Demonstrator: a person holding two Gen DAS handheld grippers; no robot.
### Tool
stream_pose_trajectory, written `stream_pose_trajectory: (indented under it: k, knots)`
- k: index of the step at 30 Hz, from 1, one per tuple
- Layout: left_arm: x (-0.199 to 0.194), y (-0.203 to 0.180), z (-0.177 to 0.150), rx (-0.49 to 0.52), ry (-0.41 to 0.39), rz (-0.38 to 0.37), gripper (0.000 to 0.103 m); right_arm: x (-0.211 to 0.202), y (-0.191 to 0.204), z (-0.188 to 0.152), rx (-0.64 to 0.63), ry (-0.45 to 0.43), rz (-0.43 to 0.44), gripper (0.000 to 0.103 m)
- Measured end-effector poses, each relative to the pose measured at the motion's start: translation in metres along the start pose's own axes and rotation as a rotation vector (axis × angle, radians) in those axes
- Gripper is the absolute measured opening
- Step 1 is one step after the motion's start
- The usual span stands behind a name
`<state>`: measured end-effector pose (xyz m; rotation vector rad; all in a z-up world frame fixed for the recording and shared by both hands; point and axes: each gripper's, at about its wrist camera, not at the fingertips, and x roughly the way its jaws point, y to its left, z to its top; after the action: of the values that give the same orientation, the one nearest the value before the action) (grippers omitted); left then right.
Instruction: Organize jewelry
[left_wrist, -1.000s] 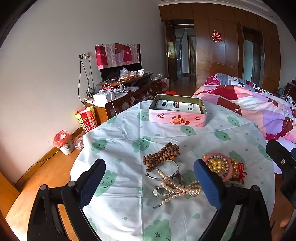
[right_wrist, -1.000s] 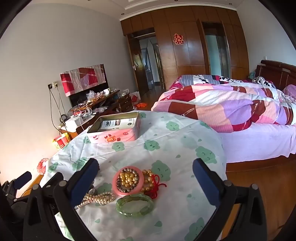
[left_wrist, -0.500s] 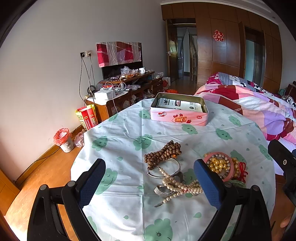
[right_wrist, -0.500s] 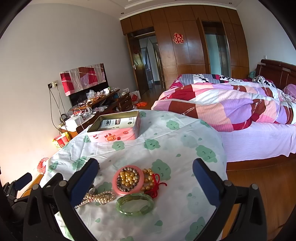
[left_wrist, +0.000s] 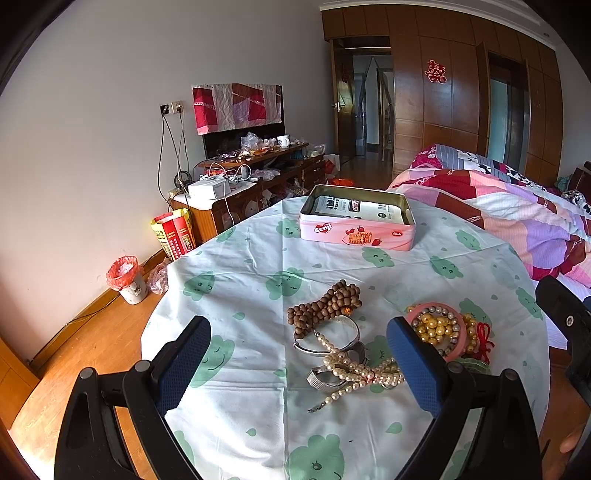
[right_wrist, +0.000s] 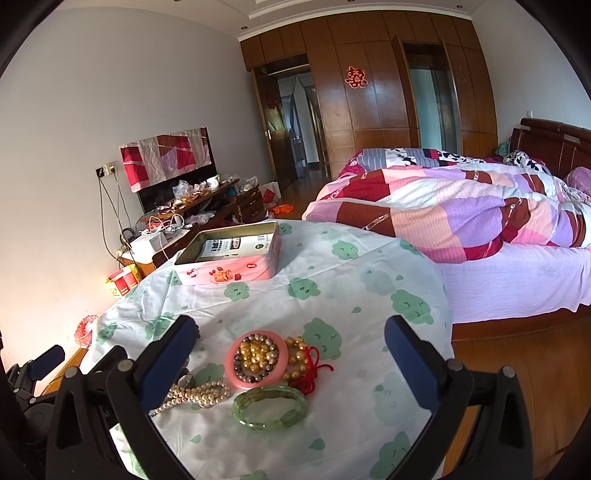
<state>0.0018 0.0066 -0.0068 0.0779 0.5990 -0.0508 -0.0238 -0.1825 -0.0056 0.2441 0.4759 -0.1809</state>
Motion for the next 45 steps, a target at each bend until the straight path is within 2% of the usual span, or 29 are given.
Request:
stream_pose_trajectory:
  k: [45]
  knots:
    - [0.0044, 0.0015, -0.0039, 0.001, 0.018, -0.005, 0.096, 0.0014, 0.0034, 0.0003, 0.001, 0.009, 0.005, 0.103]
